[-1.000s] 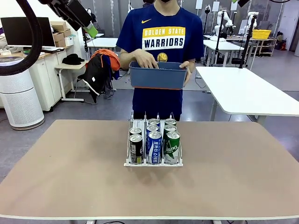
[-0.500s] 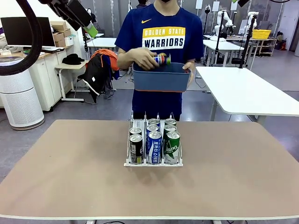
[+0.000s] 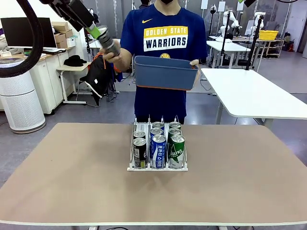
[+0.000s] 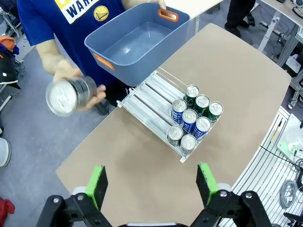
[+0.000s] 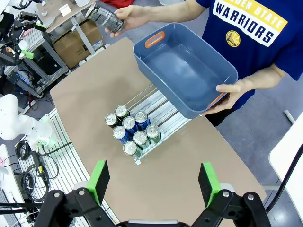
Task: Fill the beverage cans into the dispenser.
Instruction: Pick up the Pepsi coke handed by the human.
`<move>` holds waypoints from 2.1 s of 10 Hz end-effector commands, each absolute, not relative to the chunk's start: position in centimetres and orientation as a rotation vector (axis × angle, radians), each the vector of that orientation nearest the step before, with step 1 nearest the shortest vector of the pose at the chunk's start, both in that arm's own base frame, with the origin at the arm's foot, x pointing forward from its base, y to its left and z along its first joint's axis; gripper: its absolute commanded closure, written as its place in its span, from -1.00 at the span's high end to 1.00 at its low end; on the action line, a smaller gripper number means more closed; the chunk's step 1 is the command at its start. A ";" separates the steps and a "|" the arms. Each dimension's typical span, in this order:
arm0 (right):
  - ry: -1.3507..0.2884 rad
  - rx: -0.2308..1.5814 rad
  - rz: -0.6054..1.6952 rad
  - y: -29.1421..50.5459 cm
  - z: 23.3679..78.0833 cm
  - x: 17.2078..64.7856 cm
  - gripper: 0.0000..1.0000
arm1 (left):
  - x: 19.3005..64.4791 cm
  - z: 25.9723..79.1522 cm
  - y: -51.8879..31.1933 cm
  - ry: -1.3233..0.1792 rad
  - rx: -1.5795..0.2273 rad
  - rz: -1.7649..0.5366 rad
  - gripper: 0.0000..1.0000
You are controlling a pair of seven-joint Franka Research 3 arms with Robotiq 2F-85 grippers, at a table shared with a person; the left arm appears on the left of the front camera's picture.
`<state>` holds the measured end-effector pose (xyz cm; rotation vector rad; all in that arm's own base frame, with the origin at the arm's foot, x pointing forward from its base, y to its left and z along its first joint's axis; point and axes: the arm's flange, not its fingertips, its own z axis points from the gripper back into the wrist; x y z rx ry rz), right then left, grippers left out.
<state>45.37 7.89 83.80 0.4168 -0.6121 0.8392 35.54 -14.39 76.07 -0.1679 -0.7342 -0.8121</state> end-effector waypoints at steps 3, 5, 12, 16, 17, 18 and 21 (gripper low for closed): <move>-0.607 0.423 0.832 8.0 83.8 45.2 1.00 | 35.5 76.0 -14.4 -0.734 -0.168 -0.819 1.00; -0.607 0.423 0.832 8.0 83.8 45.2 1.00 | 35.5 76.0 -14.4 -0.734 -0.168 -0.819 1.00; -0.607 0.423 0.832 8.0 83.8 45.2 1.00 | 35.5 76.0 -14.4 -0.734 -0.168 -0.819 1.00; -0.607 0.423 0.832 8.0 83.8 45.2 1.00 | 35.5 76.0 -14.4 -0.734 -0.168 -0.819 1.00; -0.607 0.423 0.832 8.0 83.8 45.2 1.00 | 35.5 76.0 -14.4 -0.734 -0.168 -0.819 1.00; -0.607 0.423 0.832 8.0 83.8 45.2 1.00 | 35.5 76.0 -14.4 -0.734 -0.168 -0.819 1.00; -0.607 0.423 0.832 8.0 83.8 45.2 1.00 | 36.5 75.2 -13.5 -0.680 -0.172 -0.947 1.00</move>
